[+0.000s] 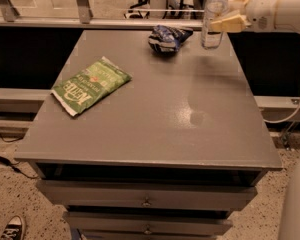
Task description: Move blue plastic bottle near blue chip bag
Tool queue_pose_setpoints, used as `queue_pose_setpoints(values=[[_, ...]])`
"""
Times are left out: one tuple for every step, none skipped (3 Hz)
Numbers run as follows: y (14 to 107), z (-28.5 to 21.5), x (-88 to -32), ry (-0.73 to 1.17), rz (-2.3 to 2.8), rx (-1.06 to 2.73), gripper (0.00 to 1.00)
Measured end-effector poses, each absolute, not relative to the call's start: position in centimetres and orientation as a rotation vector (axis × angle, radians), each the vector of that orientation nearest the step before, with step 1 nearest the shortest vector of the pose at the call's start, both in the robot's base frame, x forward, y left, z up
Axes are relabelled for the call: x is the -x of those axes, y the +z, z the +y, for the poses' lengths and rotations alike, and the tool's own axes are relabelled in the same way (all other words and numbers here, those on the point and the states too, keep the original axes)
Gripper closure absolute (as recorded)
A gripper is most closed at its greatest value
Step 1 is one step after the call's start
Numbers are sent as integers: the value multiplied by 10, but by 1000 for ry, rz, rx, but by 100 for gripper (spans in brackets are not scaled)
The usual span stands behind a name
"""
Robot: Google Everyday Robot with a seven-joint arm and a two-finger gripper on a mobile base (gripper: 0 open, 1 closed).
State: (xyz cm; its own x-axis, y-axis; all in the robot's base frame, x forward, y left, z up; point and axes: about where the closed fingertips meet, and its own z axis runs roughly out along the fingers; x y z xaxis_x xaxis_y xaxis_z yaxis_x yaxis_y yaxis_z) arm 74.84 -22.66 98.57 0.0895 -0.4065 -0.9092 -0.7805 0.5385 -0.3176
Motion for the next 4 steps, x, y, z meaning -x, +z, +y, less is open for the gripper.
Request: queue_pose_setpoints(values=[[986,-215,-776,392,1517,1035,100],[972,-195,-794,449,1552,1023,100],[957,-190,-804,506,1607,982,100],[951,-190,-807,534,1633,956,100]])
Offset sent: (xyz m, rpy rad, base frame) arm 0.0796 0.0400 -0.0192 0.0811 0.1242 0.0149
